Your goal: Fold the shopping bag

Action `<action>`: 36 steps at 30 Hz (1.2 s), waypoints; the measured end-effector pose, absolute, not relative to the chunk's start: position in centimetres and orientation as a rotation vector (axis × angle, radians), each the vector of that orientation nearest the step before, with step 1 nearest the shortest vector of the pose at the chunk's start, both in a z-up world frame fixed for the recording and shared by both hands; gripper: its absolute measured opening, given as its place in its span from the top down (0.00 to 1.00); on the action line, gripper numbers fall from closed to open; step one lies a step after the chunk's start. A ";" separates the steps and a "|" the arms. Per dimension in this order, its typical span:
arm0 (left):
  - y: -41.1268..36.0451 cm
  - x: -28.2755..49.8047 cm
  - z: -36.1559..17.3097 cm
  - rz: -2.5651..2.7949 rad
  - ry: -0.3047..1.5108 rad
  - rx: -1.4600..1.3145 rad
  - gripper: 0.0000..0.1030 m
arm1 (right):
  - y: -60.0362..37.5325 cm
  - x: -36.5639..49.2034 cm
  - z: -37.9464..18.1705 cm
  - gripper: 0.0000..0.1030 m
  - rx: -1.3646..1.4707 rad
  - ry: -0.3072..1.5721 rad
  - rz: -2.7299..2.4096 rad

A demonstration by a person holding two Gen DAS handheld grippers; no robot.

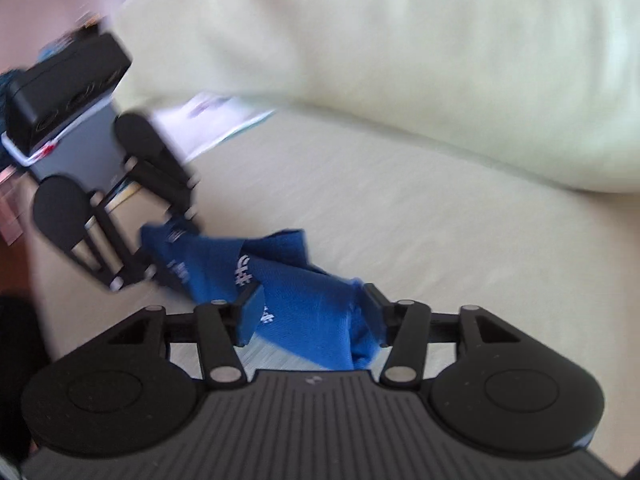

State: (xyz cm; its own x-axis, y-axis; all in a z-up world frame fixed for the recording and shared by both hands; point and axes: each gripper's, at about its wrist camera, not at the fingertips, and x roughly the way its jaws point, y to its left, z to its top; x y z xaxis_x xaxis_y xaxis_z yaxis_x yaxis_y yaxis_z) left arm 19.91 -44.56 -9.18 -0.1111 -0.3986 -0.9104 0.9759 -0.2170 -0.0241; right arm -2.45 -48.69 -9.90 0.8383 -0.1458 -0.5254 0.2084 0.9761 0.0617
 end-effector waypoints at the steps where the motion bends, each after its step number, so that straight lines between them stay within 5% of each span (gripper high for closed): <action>1: -44.7 20.5 -9.3 -1.586 0.859 0.977 0.59 | -48.1 -3.2 -9.9 0.55 0.144 0.489 -0.202; 3: -45.1 21.8 -9.5 -1.599 0.923 0.932 0.58 | -46.8 -4.0 -10.4 0.58 0.225 0.424 -0.170; 5: -45.3 22.6 -9.6 -1.614 0.966 0.906 0.57 | -45.8 -3.5 -11.4 0.71 0.266 0.434 -0.145; 14: -45.4 27.1 -9.7 -1.569 1.109 0.791 0.48 | -45.1 2.1 -16.9 0.87 0.302 0.507 -0.231; 22: -44.0 30.2 -6.5 -1.641 1.099 0.646 0.47 | -43.4 2.5 -17.2 0.86 0.189 0.501 -0.246; 30: -47.5 29.6 -12.6 -1.608 1.287 0.569 0.44 | -43.3 2.4 -17.1 0.86 0.210 0.490 -0.263; 36: -46.3 29.9 -13.0 -1.506 1.332 0.425 0.46 | -45.7 0.5 -16.1 0.80 0.552 0.442 -0.344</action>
